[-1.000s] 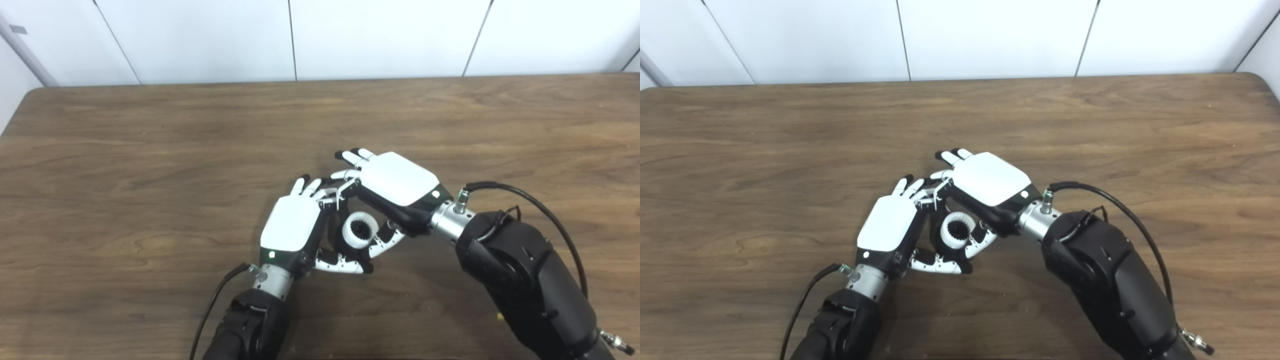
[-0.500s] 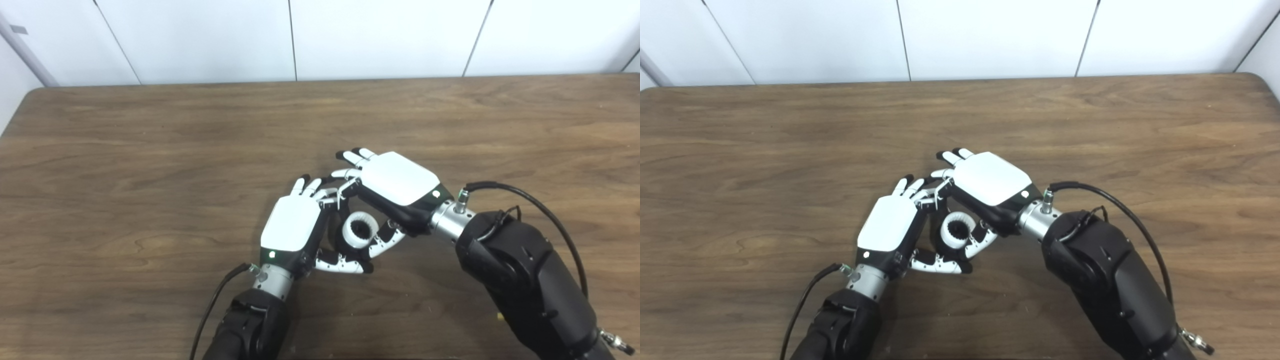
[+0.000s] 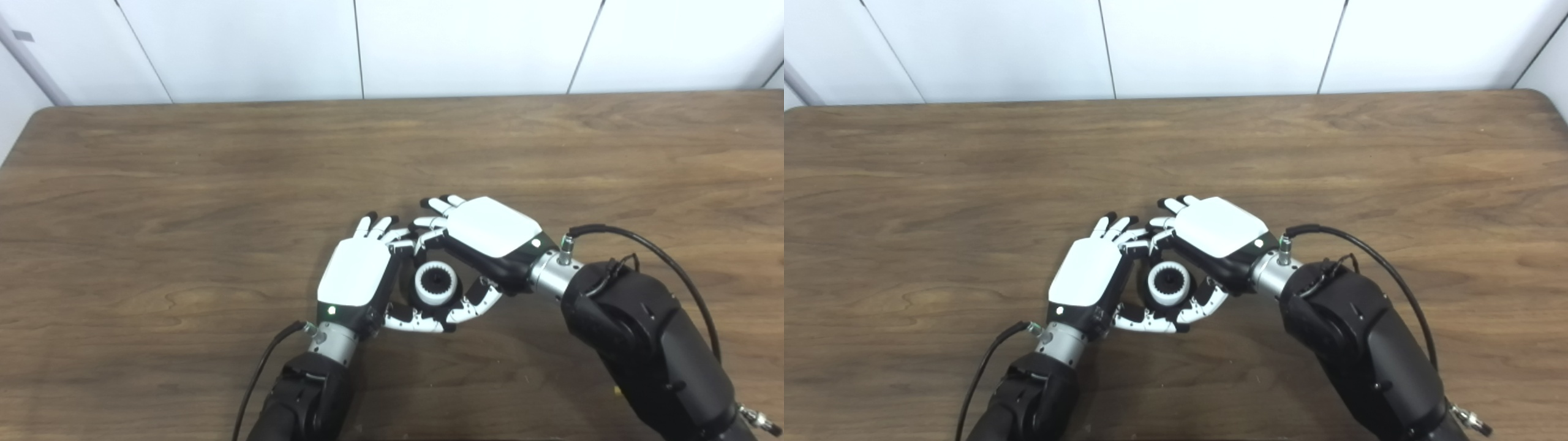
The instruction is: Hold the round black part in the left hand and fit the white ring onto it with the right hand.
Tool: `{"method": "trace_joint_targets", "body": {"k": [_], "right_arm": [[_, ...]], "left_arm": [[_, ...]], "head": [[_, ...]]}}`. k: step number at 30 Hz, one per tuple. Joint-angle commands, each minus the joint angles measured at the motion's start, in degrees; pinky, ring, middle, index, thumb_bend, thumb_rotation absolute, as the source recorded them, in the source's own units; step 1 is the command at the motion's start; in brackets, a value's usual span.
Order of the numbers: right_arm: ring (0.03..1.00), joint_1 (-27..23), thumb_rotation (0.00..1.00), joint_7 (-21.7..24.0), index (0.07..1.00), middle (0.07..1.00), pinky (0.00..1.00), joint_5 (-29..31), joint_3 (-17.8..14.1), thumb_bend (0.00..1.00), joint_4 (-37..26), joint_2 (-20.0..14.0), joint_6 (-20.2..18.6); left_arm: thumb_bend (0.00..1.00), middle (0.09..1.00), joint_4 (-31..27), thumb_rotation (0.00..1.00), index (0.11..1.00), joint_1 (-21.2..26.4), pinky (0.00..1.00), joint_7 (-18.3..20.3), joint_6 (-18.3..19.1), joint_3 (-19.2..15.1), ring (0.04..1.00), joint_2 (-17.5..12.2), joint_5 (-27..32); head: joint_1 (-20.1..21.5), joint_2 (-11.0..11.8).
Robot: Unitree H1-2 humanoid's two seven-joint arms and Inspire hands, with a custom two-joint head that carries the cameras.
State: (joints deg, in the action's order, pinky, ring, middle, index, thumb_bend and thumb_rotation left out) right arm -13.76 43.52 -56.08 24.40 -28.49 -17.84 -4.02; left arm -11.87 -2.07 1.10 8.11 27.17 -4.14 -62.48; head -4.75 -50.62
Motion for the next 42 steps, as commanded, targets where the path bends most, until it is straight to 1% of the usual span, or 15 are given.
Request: {"method": "trace_joint_targets", "body": {"k": [1,5,15,23,28,32,35,39,42], "right_arm": [[1.0,-1.06,0.34,0.66,0.666,0.905,1.0,0.03,-0.29,0.98,-1.04,0.19,0.15],[1.0,-0.89,0.33,0.17,0.658,0.901,1.0,0.58,-0.84,0.98,-1.06,0.34,-0.01],[1.0,-1.33,0.34,-1.09,0.663,0.896,1.0,1.83,-4.56,1.0,-2.21,-0.69,-0.02],[1.0,-1.54,0.32,-1.0,0.666,0.898,1.0,3.64,-7.69,0.99,-3.96,-0.62,-1.26],[1.0,-1.92,0.34,-0.37,0.669,0.899,1.0,4.29,-8.88,0.98,-4.85,-1.32,-1.65],[1.0,-1.89,0.35,-0.08,0.668,0.889,1.0,3.88,-10.05,0.99,-5.38,-1.94,-2.08],[1.0,-1.76,0.33,-0.09,0.666,0.886,1.0,4.1,-11.18,1.0,-5.7,-2.48,-2.7],[1.0,-1.32,0.33,-0.3,0.662,0.885,1.0,4.28,-12.62,1.0,-5.66,-2.88,-3.31],[1.0,-0.89,0.35,-0.3,0.669,0.889,1.0,4.83,-13.82,0.99,-5.95,-3.58,-3.77]], "left_arm": [[0.52,0.808,-0.3,0.05,0.485,1.02,1.0,-0.19,-0.53,0.25,0.926,0.39,-0.02],[0.52,0.81,-0.41,0.06,0.485,0.98,1.0,-0.03,-0.36,0.3,0.927,0.36,-0.26],[0.52,0.811,-0.18,0.06,0.485,0.84,1.0,-0.33,-0.62,0.16,0.928,0.08,0.09],[0.52,0.811,-0.23,0.06,0.485,0.59,1.0,-0.33,-0.59,0.11,0.928,-0.1,0.09],[0.52,0.811,-0.35,0.06,0.485,0.49,1.0,-0.37,-0.8,0.09,0.928,-0.31,0.24],[0.52,0.809,-0.42,0.05,0.485,0.44,1.0,-0.43,-0.88,-0.03,0.926,-0.48,0.38],[0.52,0.805,-0.61,0.06,0.485,0.31,1.0,-0.53,-0.98,-0.15,0.923,-0.7,0.39],[0.52,0.796,-0.91,0.06,0.485,0.04,1.0,-0.76,-1.18,-0.44,0.918,-1.02,0.79],[0.52,0.792,-1.34,0.06,0.486,-0.15,1.0,-0.36,-0.89,-0.65,0.917,-1.25,1.09]], "head": [[-0.03,-0.02],[-0.03,-0.02],[0.22,0.36],[0.3,0.46],[0.36,0.56],[0.57,0.66],[1.01,0.91],[1.57,1.34],[1.84,1.41]]}}
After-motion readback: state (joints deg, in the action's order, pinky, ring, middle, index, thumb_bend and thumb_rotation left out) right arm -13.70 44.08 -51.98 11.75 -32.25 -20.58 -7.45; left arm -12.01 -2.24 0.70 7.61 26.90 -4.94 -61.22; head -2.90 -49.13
